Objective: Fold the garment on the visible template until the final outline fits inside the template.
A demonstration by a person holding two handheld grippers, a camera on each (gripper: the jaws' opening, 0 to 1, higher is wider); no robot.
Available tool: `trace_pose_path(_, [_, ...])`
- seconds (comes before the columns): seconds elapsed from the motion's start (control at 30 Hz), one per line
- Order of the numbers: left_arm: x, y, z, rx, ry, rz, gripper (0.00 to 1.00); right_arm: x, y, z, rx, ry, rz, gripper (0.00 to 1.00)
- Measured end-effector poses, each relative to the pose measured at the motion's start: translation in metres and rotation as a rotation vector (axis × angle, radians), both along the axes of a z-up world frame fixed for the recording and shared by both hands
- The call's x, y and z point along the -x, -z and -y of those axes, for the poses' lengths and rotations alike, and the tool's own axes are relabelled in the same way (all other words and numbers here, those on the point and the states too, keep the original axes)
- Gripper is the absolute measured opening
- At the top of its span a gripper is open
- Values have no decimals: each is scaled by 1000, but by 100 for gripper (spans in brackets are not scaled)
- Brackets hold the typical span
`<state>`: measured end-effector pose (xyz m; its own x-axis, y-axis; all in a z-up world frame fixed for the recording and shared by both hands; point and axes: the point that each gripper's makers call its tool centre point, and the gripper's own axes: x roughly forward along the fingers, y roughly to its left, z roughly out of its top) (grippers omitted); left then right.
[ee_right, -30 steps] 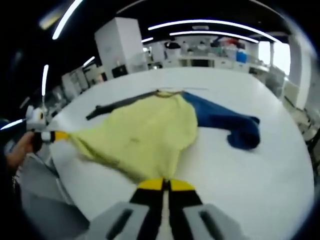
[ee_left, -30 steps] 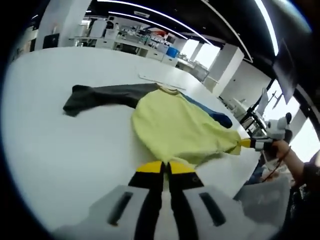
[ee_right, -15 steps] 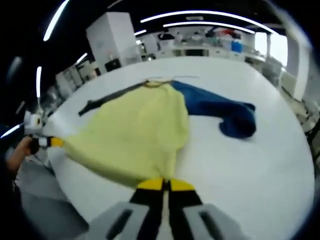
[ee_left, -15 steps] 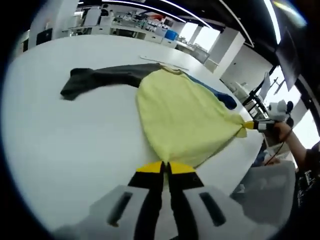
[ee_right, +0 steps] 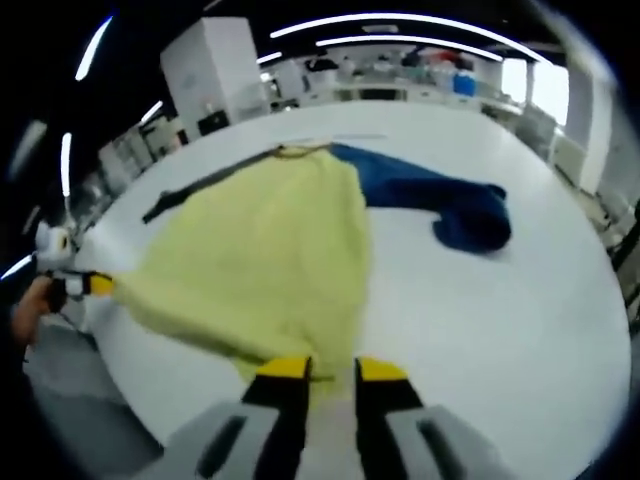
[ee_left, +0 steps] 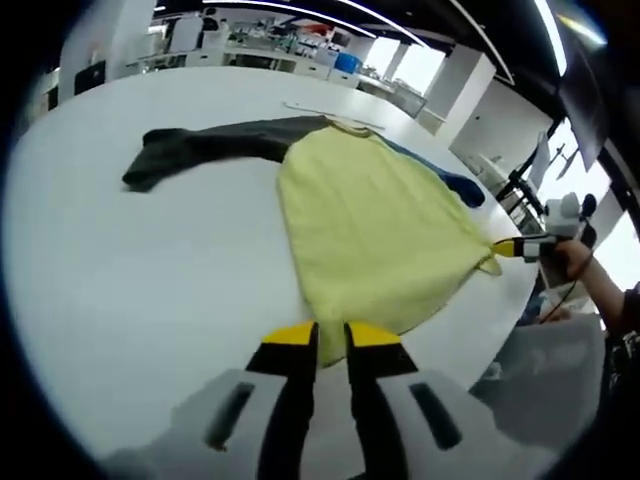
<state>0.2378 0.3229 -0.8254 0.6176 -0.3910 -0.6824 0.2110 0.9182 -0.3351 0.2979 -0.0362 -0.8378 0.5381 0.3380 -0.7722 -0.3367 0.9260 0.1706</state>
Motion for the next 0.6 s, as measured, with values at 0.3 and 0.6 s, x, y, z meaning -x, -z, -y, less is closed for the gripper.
trace_pose_path(0.3, [13,1,7,-32,8,-14,20,28,-5,-7,2,57,-30,29])
trace_pose_path(0.6, [15,6,8,-124,33,2,18,37,-4,-11,40,64,-36,28])
